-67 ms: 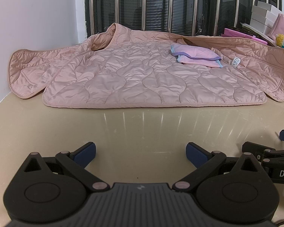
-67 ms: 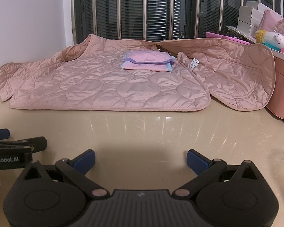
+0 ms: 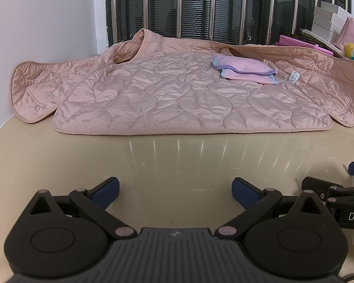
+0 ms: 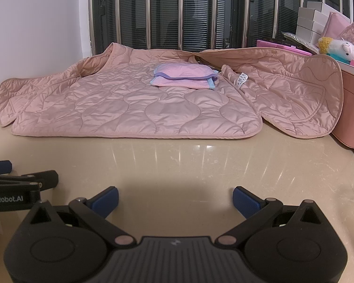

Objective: Fold clothes

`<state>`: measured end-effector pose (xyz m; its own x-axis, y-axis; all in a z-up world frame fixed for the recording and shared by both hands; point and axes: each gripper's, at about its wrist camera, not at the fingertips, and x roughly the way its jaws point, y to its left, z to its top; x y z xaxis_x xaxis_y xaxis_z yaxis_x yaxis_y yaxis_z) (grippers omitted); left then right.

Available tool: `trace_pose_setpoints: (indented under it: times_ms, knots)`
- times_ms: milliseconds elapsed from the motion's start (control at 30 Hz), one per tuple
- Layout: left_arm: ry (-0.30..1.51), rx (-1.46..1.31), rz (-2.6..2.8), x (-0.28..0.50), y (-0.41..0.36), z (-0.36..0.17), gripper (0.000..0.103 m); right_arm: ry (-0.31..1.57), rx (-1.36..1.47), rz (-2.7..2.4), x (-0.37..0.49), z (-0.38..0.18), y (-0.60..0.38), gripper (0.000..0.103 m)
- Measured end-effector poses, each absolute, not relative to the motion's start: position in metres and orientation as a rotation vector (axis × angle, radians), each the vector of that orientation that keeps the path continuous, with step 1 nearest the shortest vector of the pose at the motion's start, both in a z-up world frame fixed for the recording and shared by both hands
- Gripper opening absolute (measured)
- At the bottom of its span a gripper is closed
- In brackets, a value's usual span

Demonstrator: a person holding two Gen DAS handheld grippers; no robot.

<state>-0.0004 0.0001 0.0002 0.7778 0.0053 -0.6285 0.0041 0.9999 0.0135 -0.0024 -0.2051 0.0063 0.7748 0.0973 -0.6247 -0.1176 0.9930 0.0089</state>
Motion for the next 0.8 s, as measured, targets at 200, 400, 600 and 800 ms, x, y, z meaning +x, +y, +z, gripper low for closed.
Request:
trace_pose_setpoints:
  times_ms: [200, 400, 600, 800]
  knots:
    - [0.679, 0.016, -0.001, -0.0011, 0.0002, 0.0006, 0.102, 0.674, -0.031, 0.116, -0.0025, 0.0064, -0.2052, 0.103]
    - [0.679, 0.017, -0.005, -0.0012, 0.0004, 0.0008, 0.102, 0.675, -0.033, 0.116, -0.0024, 0.0065, -0.2049, 0.103]
    - [0.680, 0.018, -0.010, -0.0011, 0.0005, 0.0010, 0.102, 0.674, -0.033, 0.114, -0.0014, 0.0065, -0.2040, 0.103]
    - [0.680, 0.019, -0.014, -0.0011, 0.0007, 0.0011, 0.102, 0.674, -0.034, 0.115, -0.0020, 0.0065, -0.2046, 0.103]
